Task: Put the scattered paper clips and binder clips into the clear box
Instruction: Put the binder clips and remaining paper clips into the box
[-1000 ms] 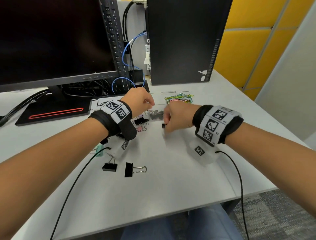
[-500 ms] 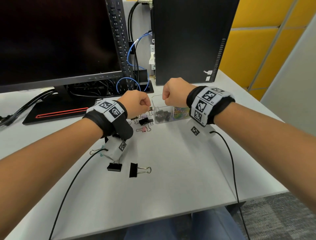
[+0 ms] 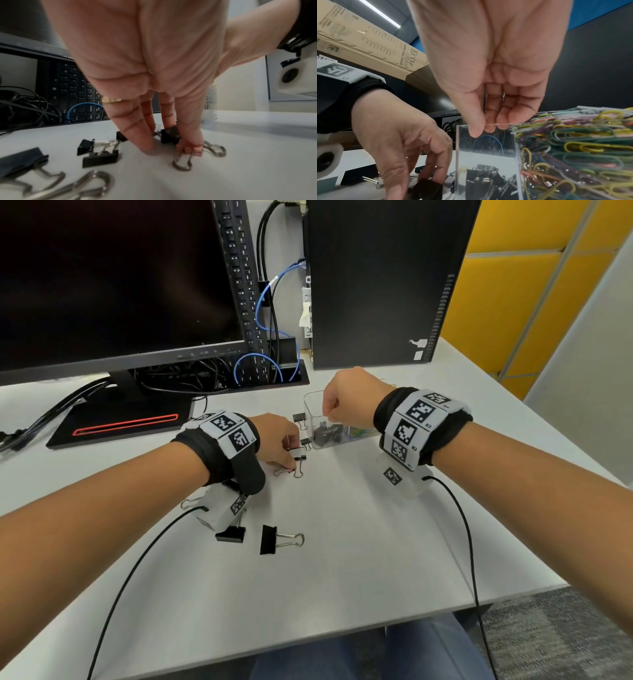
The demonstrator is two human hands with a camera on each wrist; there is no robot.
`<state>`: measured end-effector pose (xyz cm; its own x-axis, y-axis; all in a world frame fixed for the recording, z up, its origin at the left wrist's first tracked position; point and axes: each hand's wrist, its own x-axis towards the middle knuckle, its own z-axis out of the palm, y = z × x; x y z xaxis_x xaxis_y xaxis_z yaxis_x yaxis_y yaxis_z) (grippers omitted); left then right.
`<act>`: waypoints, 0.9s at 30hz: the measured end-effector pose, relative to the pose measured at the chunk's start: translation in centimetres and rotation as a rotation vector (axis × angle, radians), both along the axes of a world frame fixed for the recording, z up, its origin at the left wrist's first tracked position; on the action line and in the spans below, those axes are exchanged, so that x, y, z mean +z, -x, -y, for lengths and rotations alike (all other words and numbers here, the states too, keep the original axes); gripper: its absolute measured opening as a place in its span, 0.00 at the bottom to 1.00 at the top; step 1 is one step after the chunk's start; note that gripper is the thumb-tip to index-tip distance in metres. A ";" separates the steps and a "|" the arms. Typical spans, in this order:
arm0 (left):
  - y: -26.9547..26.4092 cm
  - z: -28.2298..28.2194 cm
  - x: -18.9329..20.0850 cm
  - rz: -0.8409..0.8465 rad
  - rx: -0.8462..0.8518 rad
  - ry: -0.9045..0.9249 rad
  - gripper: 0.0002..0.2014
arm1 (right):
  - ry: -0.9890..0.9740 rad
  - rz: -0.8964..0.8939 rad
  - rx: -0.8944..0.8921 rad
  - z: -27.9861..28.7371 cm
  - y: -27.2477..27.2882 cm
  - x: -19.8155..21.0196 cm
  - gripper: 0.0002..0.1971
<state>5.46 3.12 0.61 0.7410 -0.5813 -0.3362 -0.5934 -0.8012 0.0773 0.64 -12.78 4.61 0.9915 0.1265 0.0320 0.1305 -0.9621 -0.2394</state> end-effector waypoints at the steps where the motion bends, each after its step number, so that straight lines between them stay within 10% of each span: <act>1: 0.1 -0.1 0.0 -0.018 0.003 0.013 0.16 | 0.002 0.012 0.003 0.2 0.1 0.0 0.10; 27: 1.3 -0.9 0.1 -0.123 0.038 0.085 0.04 | -0.003 0.027 0.004 1.5 0.6 -0.2 0.11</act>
<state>4.16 4.01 0.67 0.7189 -0.5842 -0.3767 -0.5450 -0.8101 0.2163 0.08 -14.24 4.39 0.9897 0.1307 0.0589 0.1411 -0.9608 -0.2388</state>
